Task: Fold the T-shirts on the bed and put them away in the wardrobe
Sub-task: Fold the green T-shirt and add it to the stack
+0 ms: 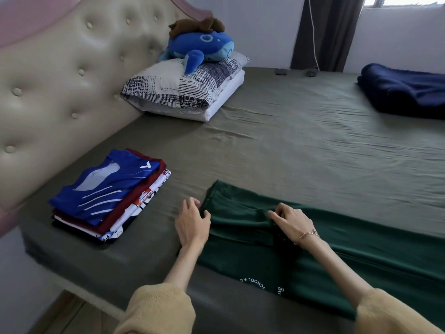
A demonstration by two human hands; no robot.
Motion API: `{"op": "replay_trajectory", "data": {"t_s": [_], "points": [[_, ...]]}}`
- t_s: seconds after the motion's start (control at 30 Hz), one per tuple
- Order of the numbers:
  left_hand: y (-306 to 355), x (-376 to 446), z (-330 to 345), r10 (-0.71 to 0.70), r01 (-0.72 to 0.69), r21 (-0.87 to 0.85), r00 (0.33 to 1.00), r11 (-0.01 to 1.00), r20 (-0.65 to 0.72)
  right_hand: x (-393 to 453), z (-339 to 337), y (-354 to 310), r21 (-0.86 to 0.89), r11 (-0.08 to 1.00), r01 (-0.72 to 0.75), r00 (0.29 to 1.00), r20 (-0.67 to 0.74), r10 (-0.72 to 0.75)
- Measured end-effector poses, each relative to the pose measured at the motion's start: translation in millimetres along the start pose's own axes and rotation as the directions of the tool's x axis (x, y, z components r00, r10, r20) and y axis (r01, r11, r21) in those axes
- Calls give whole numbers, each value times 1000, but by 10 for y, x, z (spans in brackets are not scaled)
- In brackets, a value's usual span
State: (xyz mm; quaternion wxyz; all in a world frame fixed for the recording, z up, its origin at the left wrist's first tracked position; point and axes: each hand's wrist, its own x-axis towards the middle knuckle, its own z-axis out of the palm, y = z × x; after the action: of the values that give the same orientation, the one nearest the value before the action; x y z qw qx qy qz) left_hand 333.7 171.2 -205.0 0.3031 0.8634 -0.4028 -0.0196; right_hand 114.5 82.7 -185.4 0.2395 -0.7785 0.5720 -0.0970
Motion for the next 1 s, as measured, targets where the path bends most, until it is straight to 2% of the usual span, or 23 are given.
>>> {"op": "replay_trajectory", "data": {"t_s": [0.07,0.1,0.2,0.3,0.4,0.57,0.67,0.83,1.0], "points": [[101,-61,46,140,-136,81,989,987,-51,-60,-70,93,-18,998,63,996,58,-62],[169,-101,64,224,-221,85,974,972,-34,-105,-110,150,-16,996,93,991,93,-91],[398,-200,147,443,-446,5,890,895,113,-196,-218,292,-41,988,150,979,147,-142],[627,-344,235,562,-554,-104,794,826,232,-247,-279,420,-168,968,183,978,134,-162],[726,-462,332,588,-582,-116,756,805,289,-297,-270,542,-229,947,226,973,106,-207],[771,-513,350,526,-564,16,780,826,339,-357,-289,623,-189,945,265,962,120,-246],[849,-569,326,523,-572,73,788,817,326,-421,-303,680,-201,948,249,968,82,-237],[970,-729,380,587,-618,46,765,785,265,-586,-373,960,-255,964,81,992,-74,-104],[1271,-1012,495,644,-693,32,685,720,340,-876,-578,1509,-164,969,-183,961,-239,141]]}}
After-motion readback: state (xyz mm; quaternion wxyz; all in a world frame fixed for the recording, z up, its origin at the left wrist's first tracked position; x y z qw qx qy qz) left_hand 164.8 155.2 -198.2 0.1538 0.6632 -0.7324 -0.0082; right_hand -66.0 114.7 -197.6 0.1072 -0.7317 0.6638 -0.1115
